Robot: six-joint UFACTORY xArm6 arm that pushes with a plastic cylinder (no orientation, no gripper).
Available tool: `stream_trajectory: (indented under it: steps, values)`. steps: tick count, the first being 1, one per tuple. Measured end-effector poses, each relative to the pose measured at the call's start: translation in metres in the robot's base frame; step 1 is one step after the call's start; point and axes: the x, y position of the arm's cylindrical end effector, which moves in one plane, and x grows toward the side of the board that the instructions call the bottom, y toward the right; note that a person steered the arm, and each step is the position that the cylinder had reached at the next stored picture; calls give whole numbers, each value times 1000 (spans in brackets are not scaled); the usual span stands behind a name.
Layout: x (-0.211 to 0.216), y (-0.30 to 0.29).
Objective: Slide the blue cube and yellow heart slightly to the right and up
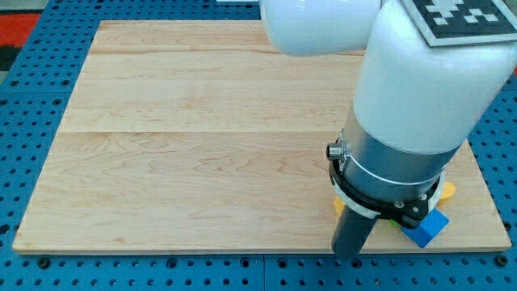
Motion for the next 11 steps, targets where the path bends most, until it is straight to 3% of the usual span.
stream_trajectory:
  steps: [6,11]
  values:
    - [-1,98]
    - [0,110]
